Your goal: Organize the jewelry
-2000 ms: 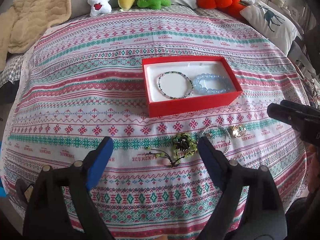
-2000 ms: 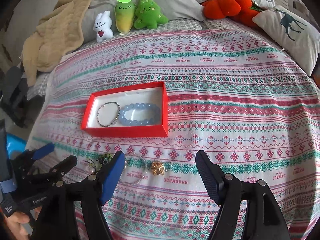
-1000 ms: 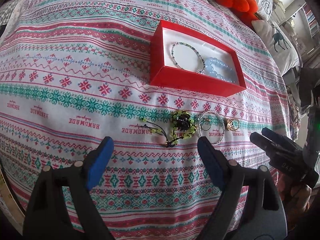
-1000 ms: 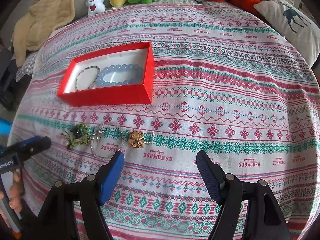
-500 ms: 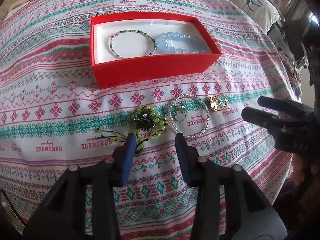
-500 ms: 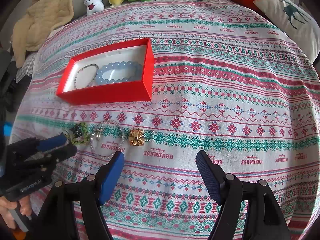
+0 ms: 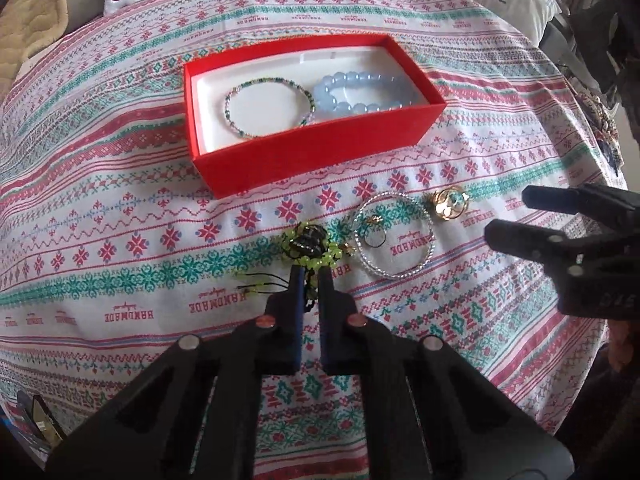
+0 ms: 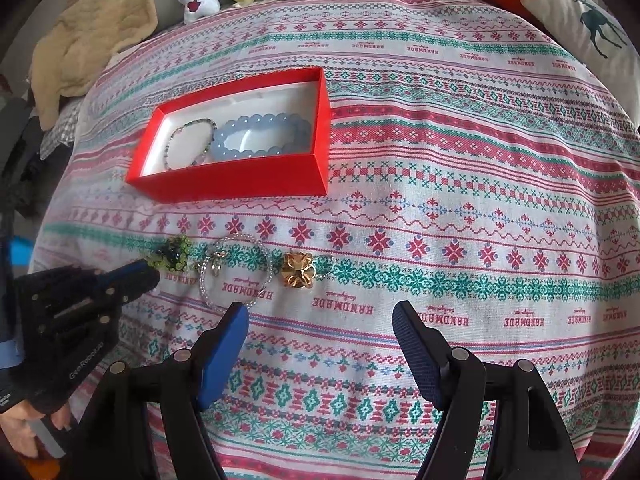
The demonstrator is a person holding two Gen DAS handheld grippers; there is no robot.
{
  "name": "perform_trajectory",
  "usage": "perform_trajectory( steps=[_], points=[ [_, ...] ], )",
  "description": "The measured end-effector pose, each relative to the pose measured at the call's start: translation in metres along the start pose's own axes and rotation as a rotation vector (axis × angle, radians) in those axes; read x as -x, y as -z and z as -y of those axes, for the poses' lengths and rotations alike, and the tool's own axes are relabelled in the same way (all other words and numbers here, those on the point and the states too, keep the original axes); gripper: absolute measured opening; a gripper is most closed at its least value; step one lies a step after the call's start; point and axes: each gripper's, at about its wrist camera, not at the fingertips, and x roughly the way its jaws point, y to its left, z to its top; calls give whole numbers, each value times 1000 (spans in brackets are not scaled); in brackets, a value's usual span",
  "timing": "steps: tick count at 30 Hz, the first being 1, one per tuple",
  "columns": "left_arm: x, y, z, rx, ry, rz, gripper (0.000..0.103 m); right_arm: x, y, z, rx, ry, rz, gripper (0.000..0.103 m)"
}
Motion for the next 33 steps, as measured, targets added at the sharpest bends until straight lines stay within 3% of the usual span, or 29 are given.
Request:
perform_trajectory(
  steps=[13, 17, 20, 24, 29, 33],
  points=[
    [53, 6, -22, 62, 65, 130, 7, -19, -4, -26, -9, -95, -59, 76],
    [54, 6, -28, 83, 74, 134, 7, -28, -5, -36, -18, -118, -77, 74],
    [41, 8, -40, 125, 73, 90, 7, -39, -6, -41, -30, -121, -93, 70],
    [13, 11, -63, 226, 56, 1, 7, -54, -9, -44, -65, -125, -114, 61],
    [2, 15, -87, 289, -78, -37, 7, -62, -16, -52, -67, -88, -80, 48],
    [9, 18, -99, 334, -38, -21, 13, -65, -19, -59, -44, -59, -57, 28]
  ],
)
